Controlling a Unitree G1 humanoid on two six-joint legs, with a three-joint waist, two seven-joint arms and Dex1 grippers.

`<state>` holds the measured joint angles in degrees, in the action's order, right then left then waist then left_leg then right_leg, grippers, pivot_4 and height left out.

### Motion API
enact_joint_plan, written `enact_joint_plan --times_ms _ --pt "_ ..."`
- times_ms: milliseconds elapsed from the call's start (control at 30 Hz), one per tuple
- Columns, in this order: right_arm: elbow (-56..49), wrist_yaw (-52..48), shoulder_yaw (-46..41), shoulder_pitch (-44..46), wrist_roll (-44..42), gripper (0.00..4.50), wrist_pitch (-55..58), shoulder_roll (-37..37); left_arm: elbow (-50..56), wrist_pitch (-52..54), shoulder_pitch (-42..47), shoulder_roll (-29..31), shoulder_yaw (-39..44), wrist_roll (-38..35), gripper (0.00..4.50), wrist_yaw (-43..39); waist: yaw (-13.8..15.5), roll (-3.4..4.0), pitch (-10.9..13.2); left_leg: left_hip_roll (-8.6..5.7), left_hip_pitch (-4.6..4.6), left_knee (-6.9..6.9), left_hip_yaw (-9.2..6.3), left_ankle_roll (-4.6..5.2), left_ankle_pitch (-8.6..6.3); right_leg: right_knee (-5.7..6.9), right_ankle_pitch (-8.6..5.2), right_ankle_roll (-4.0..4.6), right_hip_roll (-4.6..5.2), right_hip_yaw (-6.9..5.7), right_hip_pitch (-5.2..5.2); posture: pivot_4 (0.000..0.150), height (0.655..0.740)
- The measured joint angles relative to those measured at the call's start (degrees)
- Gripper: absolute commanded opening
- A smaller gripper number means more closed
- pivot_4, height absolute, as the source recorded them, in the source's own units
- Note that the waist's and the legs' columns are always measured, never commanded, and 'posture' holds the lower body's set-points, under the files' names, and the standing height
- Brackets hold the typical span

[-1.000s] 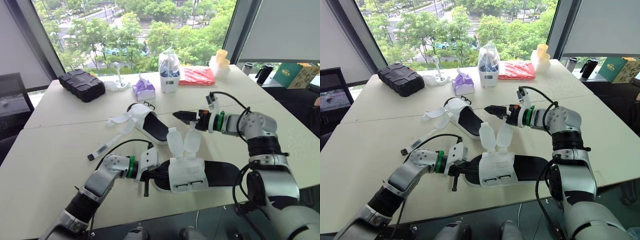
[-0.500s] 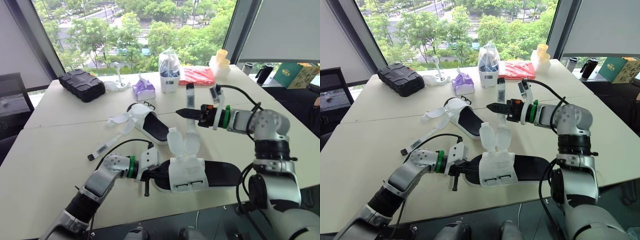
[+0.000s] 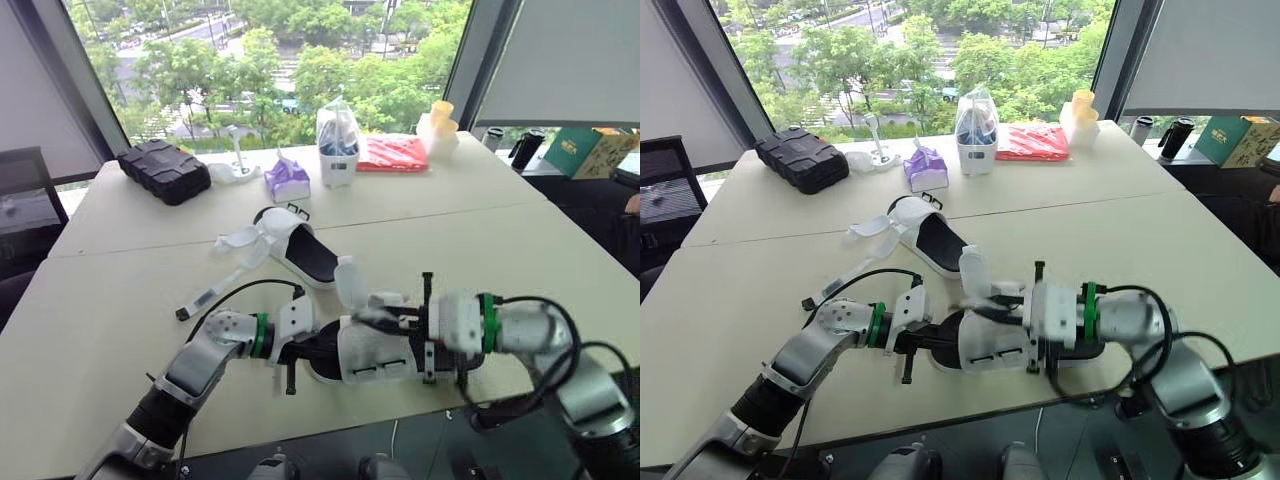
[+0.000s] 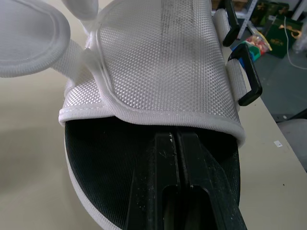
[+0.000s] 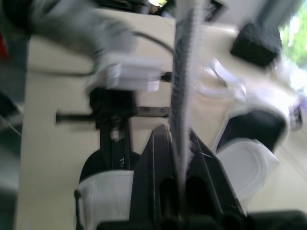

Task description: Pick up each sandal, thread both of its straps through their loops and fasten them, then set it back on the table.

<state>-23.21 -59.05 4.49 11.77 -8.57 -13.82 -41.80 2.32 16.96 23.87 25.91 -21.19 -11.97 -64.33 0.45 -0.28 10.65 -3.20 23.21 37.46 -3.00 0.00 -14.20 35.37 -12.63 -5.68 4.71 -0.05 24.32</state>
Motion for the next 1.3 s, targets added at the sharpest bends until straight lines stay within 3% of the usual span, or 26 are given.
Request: enact_joint_plan --times_ms 100,200,300,400,467,633,667,933,1067,1200,1300 --pt "11.02 -0.23 1.99 -0.79 9.60 0.04 -32.06 -2.31 -0.11 0.07 -0.01 -0.03 -0.07 0.01 0.00 -0.37 -0.10 -0.04 0.02 0.00 -0.17 -0.02 0.02 0.00 0.00 -0.05 -0.01 0.02 0.00 0.01 -0.20 0.150 0.7400" --pt "19.40 1.90 3.32 -0.40 14.71 0.04 -48.16 -2.43 -0.22 0.10 0.01 -0.19 -0.07 0.01 0.00 -0.44 -0.06 -0.04 0.03 0.01 -0.25 -0.05 0.00 0.00 0.00 -0.01 -0.01 0.03 -0.01 0.03 -0.23 0.150 0.7400" --pt "25.08 5.24 3.41 0.63 18.10 0.04 -56.74 -2.63 -0.43 0.10 0.04 -0.34 -0.07 0.01 0.00 -0.46 0.08 -0.04 0.03 0.01 -0.29 -0.07 0.00 -0.01 0.00 0.00 -0.08 0.16 0.00 0.07 -0.27 0.150 0.7400" --pt "26.87 7.58 4.26 0.80 19.54 0.90 -60.45 -4.72 -0.61 0.11 0.05 -0.51 -0.07 0.02 0.00 -0.43 0.17 -0.04 0.03 0.01 -0.39 -0.09 0.00 -0.01 0.00 -0.01 -0.11 0.23 0.00 0.10 -0.35 0.150 0.7400" --pt "26.72 8.64 6.18 1.05 19.40 1.85 -60.06 -6.98 -0.77 0.13 0.05 -0.64 -0.07 0.03 0.00 -0.37 0.20 -0.03 0.03 0.01 -0.57 -0.12 0.00 0.00 0.00 -0.03 -0.13 0.26 0.01 0.12 -0.54 0.150 0.7400" --pt "24.18 8.84 9.85 1.71 16.09 4.30 -56.79 -13.91 -1.07 0.15 0.04 -0.89 -0.10 0.08 0.00 -0.26 0.22 -0.03 0.04 0.01 -0.82 -0.18 -0.05 0.01 -0.01 -0.17 -0.16 0.31 0.02 0.12 -0.84 0.150 0.7400" --pt "23.69 8.83 10.06 1.71 15.49 4.45 -56.30 -15.31 -1.09 0.15 0.01 -0.95 -0.12 0.09 0.00 -0.26 0.25 -0.04 0.04 0.01 -0.82 -0.18 -0.07 0.01 -0.01 -0.18 -0.17 0.31 0.02 0.11 -0.85 0.150 0.7400" --pt "22.65 6.45 11.30 -1.65 7.91 4.45 -50.23 -27.84 -1.56 0.01 0.05 -1.62 -0.19 0.18 0.00 -0.21 0.29 -0.02 0.04 0.02 -0.81 -0.18 -0.08 0.01 -0.01 -0.24 -0.17 0.32 0.11 0.10 -0.88 0.150 0.7400" --pt "19.98 2.28 10.20 -7.95 -6.77 4.45 -30.37 -35.00 -1.58 -0.05 -0.14 -1.82 -0.28 0.16 0.00 -0.16 0.35 0.02 0.03 0.01 -0.80 -0.20 -0.09 0.03 -0.02 -0.24 -0.21 0.38 0.31 0.10 -0.89 0.150 0.7400" --pt "7.55 -4.31 7.90 -15.48 -36.09 4.45 4.70 -47.52 -1.48 -0.05 -0.37 -1.75 -0.21 0.12 0.00 -0.20 0.27 0.15 0.00 0.04 -0.80 -0.23 -0.16 0.07 -0.05 -0.26 -0.26 0.45 0.41 0.07 -0.89 0.150 0.7400" --pt "4.16 -7.14 5.30 -16.13 -45.64 4.45 20.05 -49.42 -1.02 0.03 -0.69 -1.80 -0.32 0.11 0.00 -0.19 0.33 0.13 0.01 0.06 -0.77 -0.23 -0.18 0.07 -0.07 -0.32 -0.29 0.46 0.43 0.06 -0.89 0.150 0.7400"
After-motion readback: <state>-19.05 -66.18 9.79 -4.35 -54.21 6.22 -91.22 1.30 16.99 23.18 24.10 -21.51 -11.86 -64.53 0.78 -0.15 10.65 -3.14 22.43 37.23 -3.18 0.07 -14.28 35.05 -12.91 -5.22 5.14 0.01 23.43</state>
